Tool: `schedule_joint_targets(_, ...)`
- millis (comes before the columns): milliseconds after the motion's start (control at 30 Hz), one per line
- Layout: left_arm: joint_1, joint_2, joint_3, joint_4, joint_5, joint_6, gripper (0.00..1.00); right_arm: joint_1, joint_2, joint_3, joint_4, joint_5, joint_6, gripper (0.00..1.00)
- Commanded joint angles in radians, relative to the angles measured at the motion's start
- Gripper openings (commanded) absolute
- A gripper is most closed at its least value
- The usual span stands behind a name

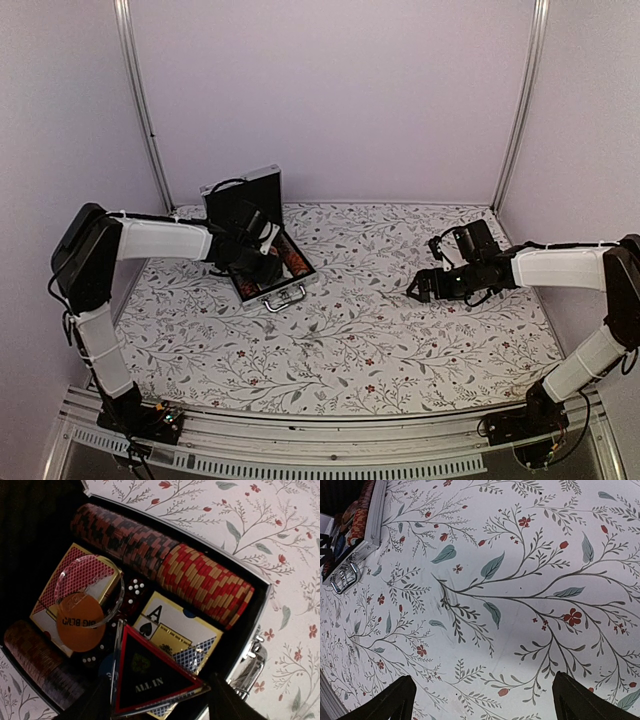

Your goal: Pack up texas hold em set

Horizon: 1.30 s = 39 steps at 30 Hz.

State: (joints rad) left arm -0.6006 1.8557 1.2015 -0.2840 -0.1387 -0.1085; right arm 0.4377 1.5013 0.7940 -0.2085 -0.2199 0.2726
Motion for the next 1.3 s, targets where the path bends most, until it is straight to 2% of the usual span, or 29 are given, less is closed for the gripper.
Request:
schedule_joint_targets(0,0.005,0.033,0.021,0.015,0.003,-0.013,0.60,-0.003,0.010,0.019,0.017,-0.009,-0.004,0.99)
schedule_joint_targets(300,0.009,0.071,0.050,0.010,-0.011,-0.008,0.62,-0.003,0.004,0.014,0.017,-0.007,-0.004,0.99)
schedule_joint_targets(500,0.009,0.060,0.052,0.012,-0.010,-0.012,0.69,-0.003,0.007,0.014,0.018,-0.009,-0.004,0.99)
schedule_joint_targets(733,0.009,0.027,0.046,0.013,-0.012,-0.019,0.89,-0.004,0.008,0.011,0.021,-0.011,-0.003,0.99)
schedule_joint_targets(933,0.007,-0.037,0.028,0.022,0.014,-0.022,0.95,-0.003,0.008,0.010,0.023,-0.014,0.000,0.99)
schedule_joint_targets(1267,0.007,-0.229,-0.052,0.095,0.086,-0.024,0.99,-0.004,0.008,0.011,0.026,-0.019,-0.001,0.99)
